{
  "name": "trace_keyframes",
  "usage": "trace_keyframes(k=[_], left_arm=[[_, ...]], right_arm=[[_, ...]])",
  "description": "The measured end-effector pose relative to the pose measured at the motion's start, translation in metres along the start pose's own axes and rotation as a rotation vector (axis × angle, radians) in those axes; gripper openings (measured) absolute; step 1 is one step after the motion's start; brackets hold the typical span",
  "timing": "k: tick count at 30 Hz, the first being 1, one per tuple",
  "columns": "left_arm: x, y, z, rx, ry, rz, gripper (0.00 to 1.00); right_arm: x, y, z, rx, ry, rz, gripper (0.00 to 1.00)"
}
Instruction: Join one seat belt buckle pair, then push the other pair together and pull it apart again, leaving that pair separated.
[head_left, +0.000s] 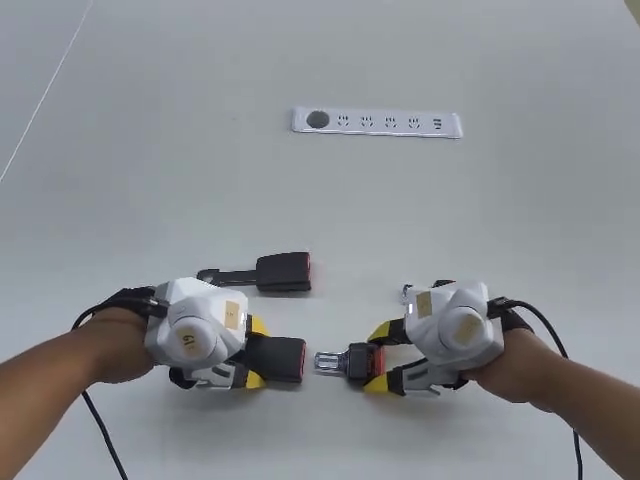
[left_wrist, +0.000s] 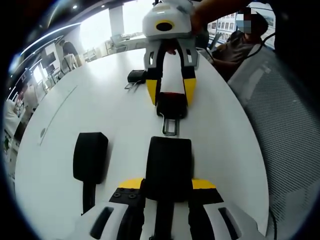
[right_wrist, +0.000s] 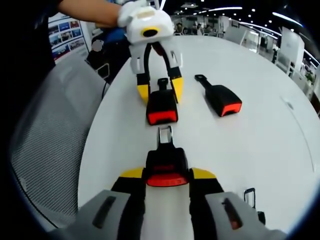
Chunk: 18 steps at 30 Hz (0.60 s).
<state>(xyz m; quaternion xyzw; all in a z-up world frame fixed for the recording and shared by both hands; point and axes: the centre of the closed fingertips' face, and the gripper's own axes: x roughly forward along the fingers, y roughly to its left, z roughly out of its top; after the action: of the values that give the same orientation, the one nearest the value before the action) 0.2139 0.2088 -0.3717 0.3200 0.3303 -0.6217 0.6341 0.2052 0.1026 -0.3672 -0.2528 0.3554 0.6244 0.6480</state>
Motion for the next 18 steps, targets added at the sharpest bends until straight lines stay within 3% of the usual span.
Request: trace_keyframes(k=[18], left_arm=[[0.0, 0.001, 0.0, -0.004, 0.016, 0.0, 0.34]], right_arm=[[0.016, 0.0, 0.02, 0.022, -0.064, 0.014, 0.33]])
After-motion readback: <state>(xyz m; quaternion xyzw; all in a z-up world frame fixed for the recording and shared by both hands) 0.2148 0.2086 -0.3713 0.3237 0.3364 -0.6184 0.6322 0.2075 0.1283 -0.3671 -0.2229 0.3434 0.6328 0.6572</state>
